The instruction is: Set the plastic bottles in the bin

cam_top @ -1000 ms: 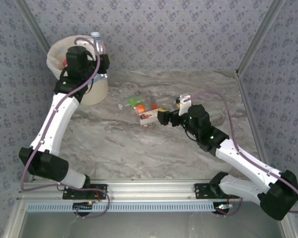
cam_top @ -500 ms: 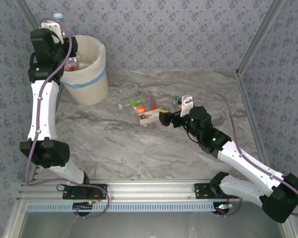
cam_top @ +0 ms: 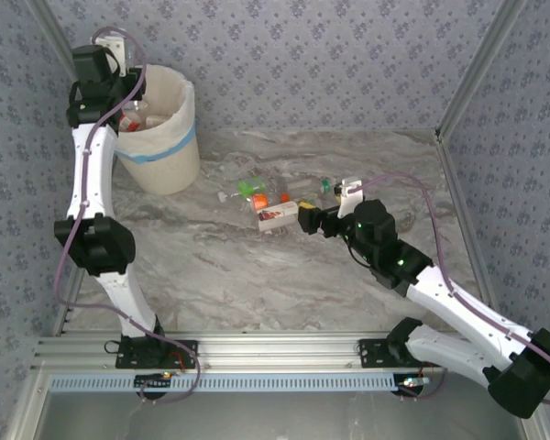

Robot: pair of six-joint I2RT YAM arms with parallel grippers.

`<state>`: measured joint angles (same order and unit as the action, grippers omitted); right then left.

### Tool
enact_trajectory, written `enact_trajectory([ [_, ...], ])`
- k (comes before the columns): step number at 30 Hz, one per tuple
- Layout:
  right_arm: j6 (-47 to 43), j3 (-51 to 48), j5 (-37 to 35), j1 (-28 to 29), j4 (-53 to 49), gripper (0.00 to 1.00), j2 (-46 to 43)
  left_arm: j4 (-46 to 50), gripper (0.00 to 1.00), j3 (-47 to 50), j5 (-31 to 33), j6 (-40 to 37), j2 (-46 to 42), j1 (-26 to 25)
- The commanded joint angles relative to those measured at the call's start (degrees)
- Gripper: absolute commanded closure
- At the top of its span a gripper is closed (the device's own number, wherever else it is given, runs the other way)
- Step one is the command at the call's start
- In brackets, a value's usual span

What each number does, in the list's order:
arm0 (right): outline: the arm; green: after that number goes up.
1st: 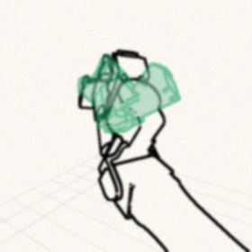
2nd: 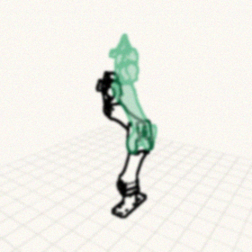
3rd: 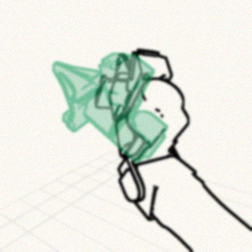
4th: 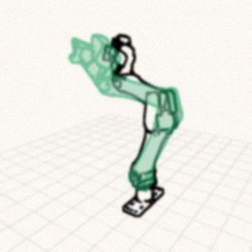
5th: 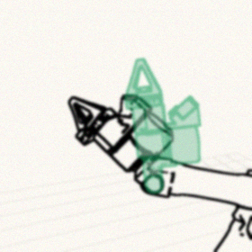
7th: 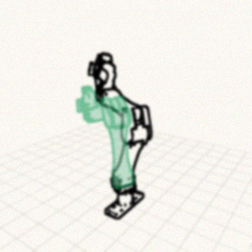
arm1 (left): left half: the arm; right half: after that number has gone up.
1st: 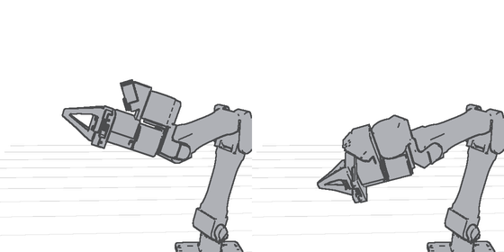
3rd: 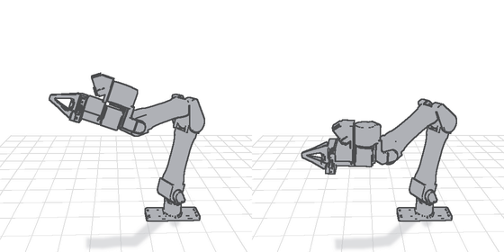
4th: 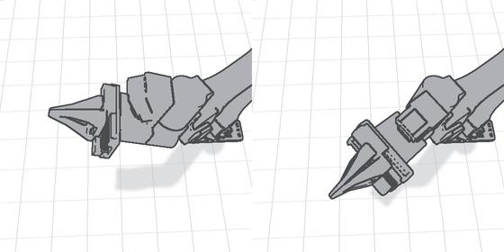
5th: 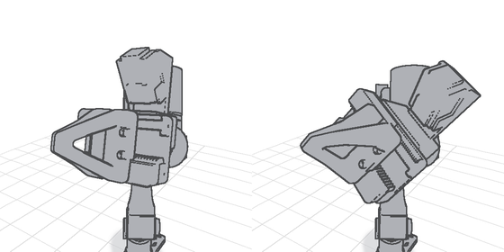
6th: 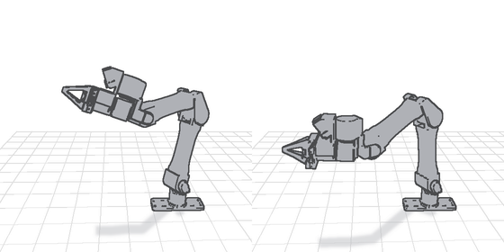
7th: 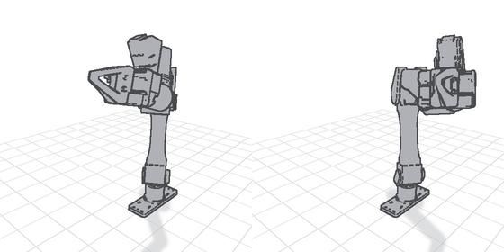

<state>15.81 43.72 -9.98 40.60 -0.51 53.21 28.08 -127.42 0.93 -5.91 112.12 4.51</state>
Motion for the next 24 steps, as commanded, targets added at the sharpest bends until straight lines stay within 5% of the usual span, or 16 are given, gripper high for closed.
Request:
enact_trajectory([
  [1,0.71,-0.01,-2.38,0.53,-2.27,0.00,-2.02,-0.57,0.43,-0.66,5.18,-4.18,1.62,0.69],
  [10,0.48,-0.91,-6.16,0.28,-3.70,0.00,-2.23,-3.74,0.02,5.14,1.50,-1.28,-3.87,1.42],
  [19,4.61,0.99,-9.29,-2.53,-7.26,0.00,2.94,-2.74,0.01,5.28,-7.93,12.99,-8.73,1.28],
  [24,5.27,3.32,-1.04,-7.92,-11.57,0.00,7.75,-8.64,0.00,14.62,-10.95,21.75,-14.75,0.55],
])
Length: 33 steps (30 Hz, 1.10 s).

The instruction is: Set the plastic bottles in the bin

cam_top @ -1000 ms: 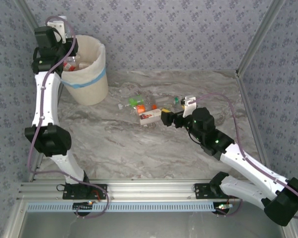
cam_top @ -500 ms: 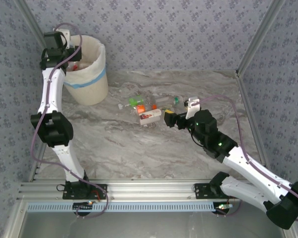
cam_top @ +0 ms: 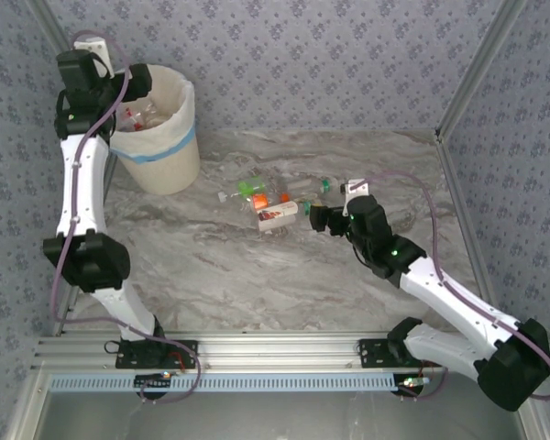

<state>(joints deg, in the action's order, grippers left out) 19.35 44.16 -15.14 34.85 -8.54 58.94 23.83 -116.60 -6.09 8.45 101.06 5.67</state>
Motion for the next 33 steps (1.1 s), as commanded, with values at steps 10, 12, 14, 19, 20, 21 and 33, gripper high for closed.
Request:
enact_trajectory([
  [10,-0.20,11.78,17.69,-7.93,-9.24,0.00,18.53,-4.39,0.01,14.01,-8.96,8.82,-11.41,-10.86],
  [12,5.07,11.61,15.72,-8.66,-7.08,0.00,19.45,-1.38,0.00,14.70,-7.16,0.96,-11.08,-16.49],
  [14,8.90,10.72,15.96,-9.50,-4.77,0.00,19.22,2.23,0.01,15.51,-5.94,-5.31,-9.82,-22.49],
  [19,11.36,9.53,9.79,-9.96,-6.82,0.00,15.28,3.58,0.00,21.22,2.24,-13.79,-3.54,-34.36],
  [20,11.74,9.02,8.28,-10.25,-7.81,0.00,14.13,4.97,0.01,20.96,3.15,-15.28,-1.77,-35.52],
  [21,12.65,8.32,7.20,-10.70,-8.84,0.00,12.66,6.97,0.01,20.28,4.52,-17.00,0.60,-36.70],
  [33,14.16,2.49,6.51,-14.24,-10.98,0.00,4.95,13.00,0.06,21.19,5.99,-28.13,14.64,-43.03],
])
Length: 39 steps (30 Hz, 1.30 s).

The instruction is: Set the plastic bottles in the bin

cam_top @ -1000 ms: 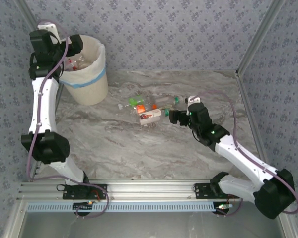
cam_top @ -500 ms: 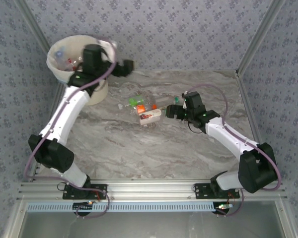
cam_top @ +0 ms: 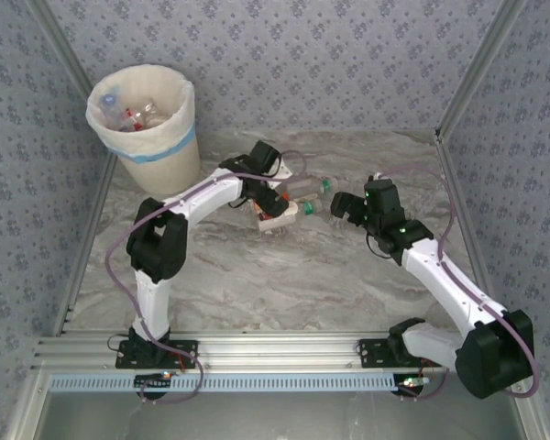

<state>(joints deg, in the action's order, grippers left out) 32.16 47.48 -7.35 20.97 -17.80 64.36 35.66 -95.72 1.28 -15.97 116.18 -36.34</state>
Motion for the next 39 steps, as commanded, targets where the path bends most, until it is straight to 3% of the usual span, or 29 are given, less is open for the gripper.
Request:
enact_trajectory([
  [1,1.32,-0.90,-1.19,-0.40,-1.79,0.00,-0.41,1.18,0.06,0.89,-2.88,-3.57,-0.35,-1.10],
  [6,1.28,-0.81,-1.00,-0.41,-1.80,0.00,0.06,0.62,0.04,2.67,-5.74,-2.59,-0.50,-1.26],
  [11,1.36,-0.34,-1.34,-0.50,-1.69,0.00,0.88,-5.03,0.03,7.04,-0.42,-3.54,-0.64,-2.66],
  [20,1.34,0.70,-1.95,-0.54,-2.76,0.00,0.43,-6.61,0.16,8.33,2.14,-4.73,2.01,-4.29],
  [27,1.43,1.46,-2.16,-0.52,-3.29,0.00,0.33,-7.78,0.36,10.81,2.11,-2.99,0.55,-4.73],
  [39,1.23,1.98,-3.02,-0.63,-3.46,0.00,0.33,-12.56,0.63,19.22,-6.17,3.56,-18.28,-4.05],
])
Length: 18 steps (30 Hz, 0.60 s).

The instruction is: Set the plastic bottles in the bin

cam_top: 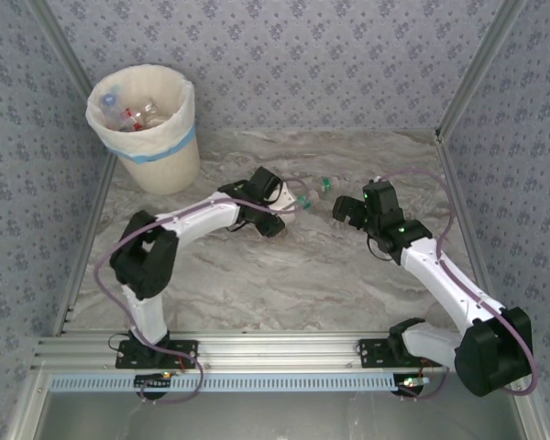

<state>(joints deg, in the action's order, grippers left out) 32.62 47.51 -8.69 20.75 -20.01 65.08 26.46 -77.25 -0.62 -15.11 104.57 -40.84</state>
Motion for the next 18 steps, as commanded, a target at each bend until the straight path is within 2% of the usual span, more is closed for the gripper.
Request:
enact_trajectory([
  [1,0.86,1.98,-1.77,-0.41,-1.14,0.00,-0.35,-3.89,0.68,1.38,-5.20,3.38,-8.34,0.89],
  [5,0.89,2.30,-1.78,-0.38,-0.96,0.00,-0.31,-5.65,0.78,3.05,-9.86,6.33,-13.92,3.47],
  [10,1.22,2.35,-1.35,-0.37,-0.52,0.00,-0.17,-8.03,1.00,2.35,-12.70,10.99,-19.65,7.33],
  [13,1.55,2.33,-0.99,-0.34,-0.35,0.00,0.05,-8.57,1.00,-0.77,-9.13,13.01,-21.53,8.37],
  [15,1.86,2.40,-0.80,-0.28,-0.22,0.00,0.09,-9.18,1.00,-3.55,-4.41,15.71,-21.78,9.33],
  [18,2.11,2.33,-0.38,-0.26,-0.07,0.00,0.09,-10.16,1.00,-9.38,0.98,21.55,-21.12,12.95],
])
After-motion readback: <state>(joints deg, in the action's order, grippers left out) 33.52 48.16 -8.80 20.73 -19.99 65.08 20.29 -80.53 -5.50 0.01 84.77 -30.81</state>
